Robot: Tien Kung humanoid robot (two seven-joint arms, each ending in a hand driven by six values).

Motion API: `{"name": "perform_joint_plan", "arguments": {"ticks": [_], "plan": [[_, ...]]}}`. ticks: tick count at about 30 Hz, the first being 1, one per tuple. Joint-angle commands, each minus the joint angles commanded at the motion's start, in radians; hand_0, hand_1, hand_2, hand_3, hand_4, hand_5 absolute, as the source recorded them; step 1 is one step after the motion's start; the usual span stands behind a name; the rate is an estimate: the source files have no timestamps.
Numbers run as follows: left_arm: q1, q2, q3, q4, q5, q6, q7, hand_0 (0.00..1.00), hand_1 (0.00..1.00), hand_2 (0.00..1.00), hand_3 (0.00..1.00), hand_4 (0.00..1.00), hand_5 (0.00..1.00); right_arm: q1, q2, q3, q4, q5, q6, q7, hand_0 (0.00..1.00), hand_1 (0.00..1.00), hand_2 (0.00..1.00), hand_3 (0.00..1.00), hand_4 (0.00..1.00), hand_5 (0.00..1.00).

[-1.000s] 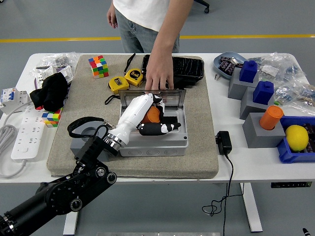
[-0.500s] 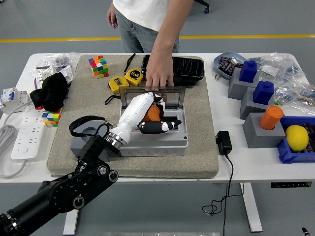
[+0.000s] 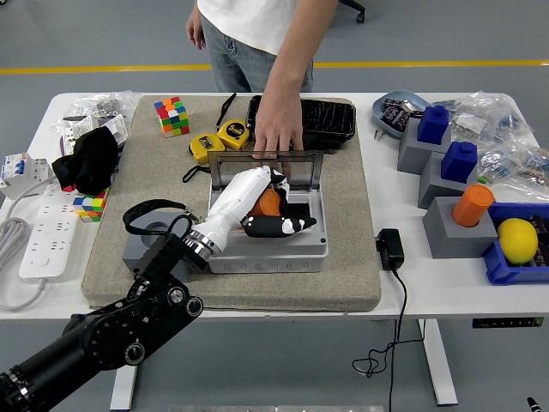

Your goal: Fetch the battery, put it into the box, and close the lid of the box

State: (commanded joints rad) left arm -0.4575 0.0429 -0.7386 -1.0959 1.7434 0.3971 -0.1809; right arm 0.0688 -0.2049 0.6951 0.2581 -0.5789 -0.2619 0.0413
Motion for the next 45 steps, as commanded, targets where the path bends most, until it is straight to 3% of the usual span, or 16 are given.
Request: {"name": "perform_joint_plan", "arguments": {"ticks": [1,2,9,13,14,19,20,25,26,29,32,37,38,43,44,45], "plan": [[0.000,0.000,-0.001,0.000,0.003,-0.003,0.002,0.733,0.598,0.468,0.434,0.997,0.353,0.000,0.000,0.000,0.000,0.000,0.000,0.000,0.807,0.744,0.744,0.776,0.998,0.998],[0.000,0.001,-0.002,-0.002,0.006,-0.005,0.005,0.998,0.854,0.638,0.542,0.998,0.423,0.000,0.000,0.001,0.000,-0.001,0.000,0.000,0.806,0.740,0.744,0.776,0.998,0.998],[0.012,0.016,-0.010,-0.057,0.030,-0.025,0.034,0.998,0.920,0.708,0.559,0.998,0.472,-0.002,0.001,0.005,0.001,-0.001,0.000,0.000,0.806,0.739,0.743,0.775,0.998,0.998],[0.032,0.044,-0.011,-0.167,0.057,-0.085,0.084,0.998,0.920,0.708,0.559,0.998,0.472,-0.003,0.001,0.007,0.000,-0.001,0.000,0.000,0.806,0.739,0.743,0.775,0.998,0.998],[0.040,0.054,-0.016,-0.206,0.063,-0.123,0.104,0.862,0.671,0.546,0.528,0.998,0.506,-0.004,0.001,0.008,0.000,-0.002,0.000,0.000,0.806,0.738,0.741,0.776,0.998,0.998],[0.065,0.082,-0.062,-0.387,-0.039,-0.315,0.216,0.862,0.671,0.546,0.528,0.998,0.506,-0.004,0.002,0.009,0.000,-0.003,0.000,-0.001,0.806,0.738,0.741,0.776,0.998,0.998],[0.067,0.083,-0.069,-0.417,-0.071,-0.354,0.239,0.439,0.563,0.550,0.515,0.998,0.604,-0.004,0.002,0.009,0.000,-0.003,0.000,-0.001,0.805,0.737,0.740,0.776,0.998,0.998],[0.077,0.077,-0.157,-0.561,-0.279,-0.569,0.400,0.439,0.563,0.550,0.515,0.998,0.604,-0.004,0.003,0.010,0.001,-0.005,0.000,-0.001,0.805,0.737,0.740,0.776,0.998,0.998],[0.079,0.073,-0.179,-0.572,-0.318,-0.608,0.420,0.416,0.566,0.551,0.533,0.998,0.676,-0.004,0.003,0.010,0.001,-0.005,0.001,-0.001,0.806,0.737,0.741,0.776,0.998,0.998],[0.082,0.062,-0.236,-0.560,-0.448,-0.738,0.434,0.416,0.566,0.551,0.533,0.998,0.676,-0.007,0.004,0.008,0.000,-0.003,0.001,-0.001,0.806,0.737,0.741,0.776,0.998,0.998],[0.082,0.056,-0.269,-0.522,-0.571,-0.846,0.386,0.451,0.602,0.587,0.578,0.998,0.675,-0.008,0.004,0.006,0.000,-0.002,0.001,-0.002,0.807,0.736,0.741,0.775,0.998,0.998],[0.086,0.035,-0.323,-0.470,-0.775,-0.695,0.225,0.451,0.602,0.587,0.578,0.998,0.675,-0.008,0.006,0.007,0.001,-0.003,0.001,-0.002,0.807,0.736,0.741,0.775,0.998,0.998],[0.086,0.031,-0.339,-0.463,-0.820,-0.649,0.180,0.767,0.828,0.794,0.777,0.998,0.764,-0.007,0.006,0.007,0.001,-0.003,0.001,-0.002,0.807,0.736,0.740,0.775,0.998,0.998],[0.069,0.030,-0.410,-0.433,-1.035,-0.435,0.090,0.767,0.828,0.794,0.777,0.998,0.764,-0.006,0.004,0.007,0.000,-0.001,0.000,-0.001,0.807,0.736,0.740,0.775,0.998,0.998],[0.066,0.031,-0.418,-0.426,-1.064,-0.396,0.092,0.998,0.998,0.932,0.924,0.998,0.998,-0.006,0.004,0.008,-0.001,-0.001,0.000,0.000,0.807,0.735,0.740,0.776,0.998,0.998],[0.063,0.032,-0.421,-0.420,-1.053,-0.352,0.090,0.998,0.998,0.932,0.924,0.998,0.998,-0.006,0.003,0.008,0.000,-0.001,0.000,-0.001,0.807,0.735,0.740,0.776,0.998,0.998]]}}
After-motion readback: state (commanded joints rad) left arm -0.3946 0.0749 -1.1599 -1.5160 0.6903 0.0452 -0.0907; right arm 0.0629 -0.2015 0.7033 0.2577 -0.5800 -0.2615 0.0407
